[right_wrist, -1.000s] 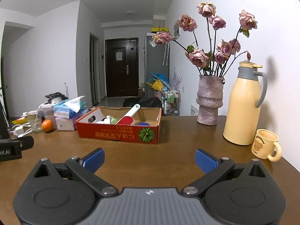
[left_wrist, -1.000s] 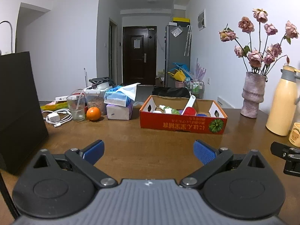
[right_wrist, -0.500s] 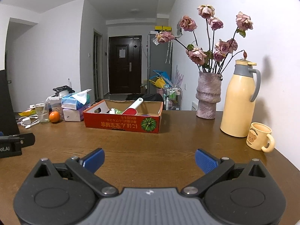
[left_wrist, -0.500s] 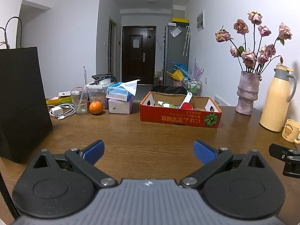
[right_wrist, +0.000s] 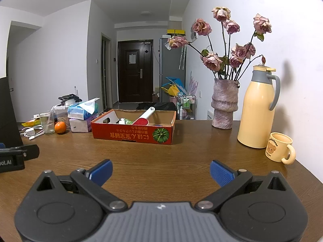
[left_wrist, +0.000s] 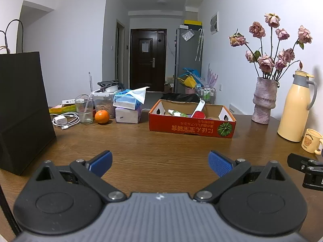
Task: Organize rigid objects
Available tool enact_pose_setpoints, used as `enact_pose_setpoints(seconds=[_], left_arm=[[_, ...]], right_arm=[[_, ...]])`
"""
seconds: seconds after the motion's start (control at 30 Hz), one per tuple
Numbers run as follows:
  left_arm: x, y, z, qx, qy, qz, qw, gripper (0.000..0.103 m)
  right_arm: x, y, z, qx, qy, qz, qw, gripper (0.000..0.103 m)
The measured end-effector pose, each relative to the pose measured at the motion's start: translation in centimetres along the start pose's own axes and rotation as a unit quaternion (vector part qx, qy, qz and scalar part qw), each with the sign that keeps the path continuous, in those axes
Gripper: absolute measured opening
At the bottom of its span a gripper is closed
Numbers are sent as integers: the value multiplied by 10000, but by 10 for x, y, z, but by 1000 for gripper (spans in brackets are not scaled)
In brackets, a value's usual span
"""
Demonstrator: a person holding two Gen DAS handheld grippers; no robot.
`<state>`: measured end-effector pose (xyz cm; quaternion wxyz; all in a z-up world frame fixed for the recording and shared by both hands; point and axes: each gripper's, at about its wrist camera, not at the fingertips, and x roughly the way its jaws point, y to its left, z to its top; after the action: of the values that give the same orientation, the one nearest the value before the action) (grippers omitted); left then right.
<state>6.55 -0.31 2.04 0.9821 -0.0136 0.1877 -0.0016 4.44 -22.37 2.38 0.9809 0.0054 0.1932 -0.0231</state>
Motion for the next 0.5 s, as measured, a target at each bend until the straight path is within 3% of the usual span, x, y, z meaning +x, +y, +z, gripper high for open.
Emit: enact_pose_setpoints(seconds=[0.5], left_arm=[[-4, -1, 1, -3, -31, -49, 10000, 103]], right_arm=[[-3, 1, 3, -9, -27, 7, 10000, 103]])
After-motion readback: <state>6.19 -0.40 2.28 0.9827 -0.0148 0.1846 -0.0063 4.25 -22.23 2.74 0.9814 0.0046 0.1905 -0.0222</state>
